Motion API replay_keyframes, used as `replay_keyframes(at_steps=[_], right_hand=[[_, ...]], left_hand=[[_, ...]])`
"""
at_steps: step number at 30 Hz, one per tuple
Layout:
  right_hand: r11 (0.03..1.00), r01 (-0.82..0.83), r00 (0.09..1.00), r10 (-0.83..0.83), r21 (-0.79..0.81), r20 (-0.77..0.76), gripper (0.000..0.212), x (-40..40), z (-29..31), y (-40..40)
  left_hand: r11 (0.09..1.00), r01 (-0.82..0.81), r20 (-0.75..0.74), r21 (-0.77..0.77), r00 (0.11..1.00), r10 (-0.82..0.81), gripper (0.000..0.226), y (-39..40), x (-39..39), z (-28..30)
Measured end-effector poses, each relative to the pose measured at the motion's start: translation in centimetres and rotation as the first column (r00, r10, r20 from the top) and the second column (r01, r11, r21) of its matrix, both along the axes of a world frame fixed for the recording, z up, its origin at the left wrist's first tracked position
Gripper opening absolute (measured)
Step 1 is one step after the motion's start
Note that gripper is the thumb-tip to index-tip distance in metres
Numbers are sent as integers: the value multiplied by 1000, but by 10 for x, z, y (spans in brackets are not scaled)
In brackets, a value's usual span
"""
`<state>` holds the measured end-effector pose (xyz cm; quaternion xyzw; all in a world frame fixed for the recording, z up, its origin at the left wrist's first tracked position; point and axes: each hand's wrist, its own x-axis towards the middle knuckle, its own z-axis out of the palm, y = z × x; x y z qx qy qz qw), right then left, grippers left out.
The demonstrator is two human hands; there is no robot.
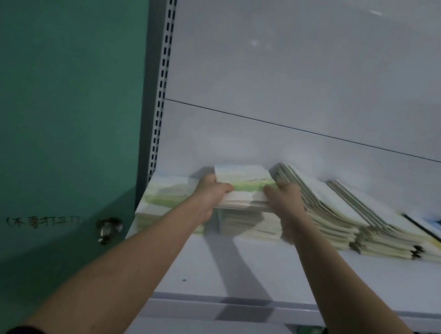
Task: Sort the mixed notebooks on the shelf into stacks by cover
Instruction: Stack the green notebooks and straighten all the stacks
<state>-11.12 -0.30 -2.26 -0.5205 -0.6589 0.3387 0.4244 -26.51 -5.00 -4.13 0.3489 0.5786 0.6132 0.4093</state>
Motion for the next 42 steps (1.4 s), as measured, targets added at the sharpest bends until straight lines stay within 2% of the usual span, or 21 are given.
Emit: replay_keyframes(at_steps=[3,7,9,11,13,15,18,20,22,26,28,31,34,36,39,42], right_hand=[[1000,14,975,-18,18,222,27,0,-7,18],[999,-51,861,45,-3,506,50,-3,-25,38],[997,-75,815,69,-14,575,47,-3,-32,44],[997,-71,812,67,-15,579,39,0,-32,45],[995,-95,801,63,21,595,41,4,-27,43],[981,-99,806,-20,168,591,44,8,-19,35],[910,-111,902,-77,401,424,37,5,1,14],[880,-187,938,28,437,345,29,-5,15,-5],[859,-299,923,150,416,354,24,-22,24,-25],[788,-521,832,384,329,400,23,-67,10,-59],[754,-590,761,400,288,511,28,-91,-9,-68],[735,-647,577,298,202,760,64,-122,-39,-73],[760,-641,492,302,106,816,89,-141,-60,-70],[778,-622,501,304,92,810,90,-145,-67,-68],[790,-580,604,252,200,756,66,-143,-67,-72],[787,-580,629,266,213,731,50,-138,-65,-81]], left_hand=[[1000,-5,-66,-16,998,4,35,13,8,-7],[993,42,-166,-112,984,-61,73,20,25,-14],[993,43,-204,-113,977,-66,74,19,35,-13],[994,28,-218,-106,975,-51,71,19,36,-13],[992,47,-214,-120,974,-73,69,21,31,-12],[989,74,-261,-130,960,-106,66,19,21,-5],[991,97,-437,-97,890,-130,60,6,-1,11],[990,108,-536,-92,832,-141,56,-11,-18,20],[991,77,-632,-108,764,-128,52,-28,-37,24],[987,-157,-776,-39,627,69,43,-58,-80,8],[972,-234,-736,-38,665,131,43,-72,-100,-7],[958,-270,-619,-97,770,154,45,-92,-122,-29],[962,-246,-566,-116,812,140,43,-108,-135,-42],[970,-206,-523,-125,845,112,42,-117,-140,-46],[980,-161,-415,-120,905,98,32,-125,-150,-51],[985,-137,-283,-106,954,103,27,-126,-158,-51]])
